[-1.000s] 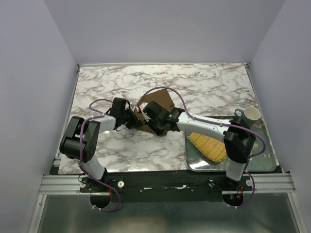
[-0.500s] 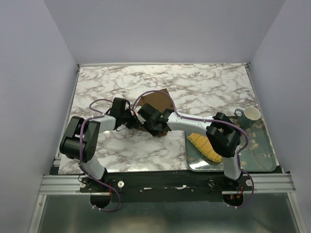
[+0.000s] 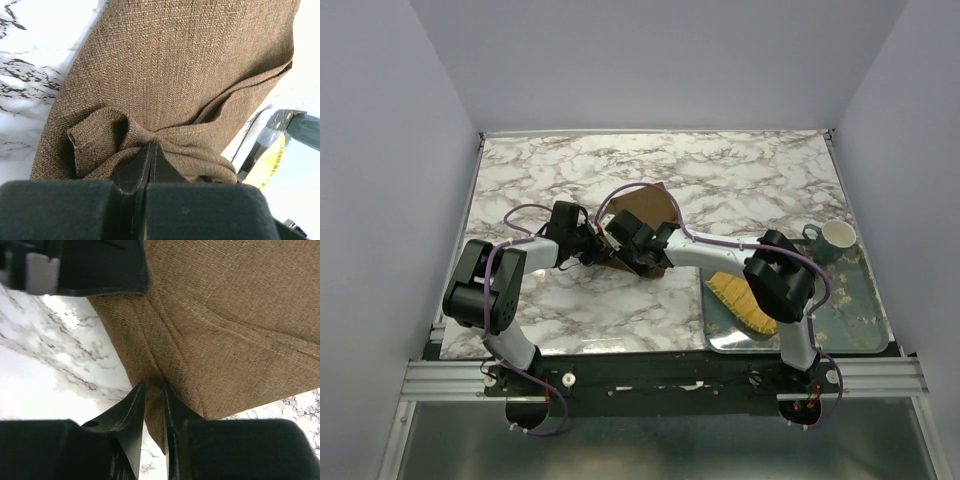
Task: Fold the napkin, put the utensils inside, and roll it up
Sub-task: Roll the napkin with the utensil
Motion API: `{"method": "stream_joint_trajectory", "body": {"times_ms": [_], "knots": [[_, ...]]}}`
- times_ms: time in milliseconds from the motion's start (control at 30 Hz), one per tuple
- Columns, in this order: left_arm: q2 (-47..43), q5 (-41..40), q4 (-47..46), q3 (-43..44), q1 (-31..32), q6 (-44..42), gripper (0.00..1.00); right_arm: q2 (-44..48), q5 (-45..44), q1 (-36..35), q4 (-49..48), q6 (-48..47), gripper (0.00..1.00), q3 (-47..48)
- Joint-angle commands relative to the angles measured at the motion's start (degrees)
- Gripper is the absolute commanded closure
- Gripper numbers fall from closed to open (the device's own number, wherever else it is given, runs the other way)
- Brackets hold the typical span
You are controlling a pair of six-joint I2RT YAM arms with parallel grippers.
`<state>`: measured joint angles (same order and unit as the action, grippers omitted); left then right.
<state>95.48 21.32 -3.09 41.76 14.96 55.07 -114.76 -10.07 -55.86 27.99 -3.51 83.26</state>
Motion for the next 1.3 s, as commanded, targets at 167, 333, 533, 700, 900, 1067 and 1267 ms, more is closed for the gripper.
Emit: {"method": "stream_joint_trajectory", "body": {"times_ms": [167,333,533,700,900,1067,1267], "knots": [[4.5,-8.0,8.1,-2.7,-0.2,-4.0,1.00,-2.7,1.5,1.3,-2.0,-2.8,0.59,-0.2],[4.4,-7.8,8.2,-2.7,-0.2,-3.9,1.00,-3.5,2.9,1.2,-3.0,-2.5,0.50,-1.3],[4.4,-7.6,8.5,-2.3,-0.2,-3.9,1.00,-4.5,6.6,1.5,-4.5,-1.4,0.46,-3.0],[4.3,-7.7,8.5,-2.2,-0.2,-4.0,1.00,-2.1,5.6,1.8,-5.6,-0.2,0.46,-3.6],[4.2,-7.7,8.5,-2.2,-0.3,-4.2,1.00,-0.6,6.4,2.4,0.7,0.1,0.81,1.9],[4.1,-8.0,8.6,-2.2,-0.2,-4.2,1.00,0.7,9.7,4.4,1.5,1.5,0.95,2.6],[4.1,-7.7,8.8,-2.1,-0.3,-4.1,1.00,-1.5,12.8,6.2,2.4,3.0,0.98,2.9]]}}
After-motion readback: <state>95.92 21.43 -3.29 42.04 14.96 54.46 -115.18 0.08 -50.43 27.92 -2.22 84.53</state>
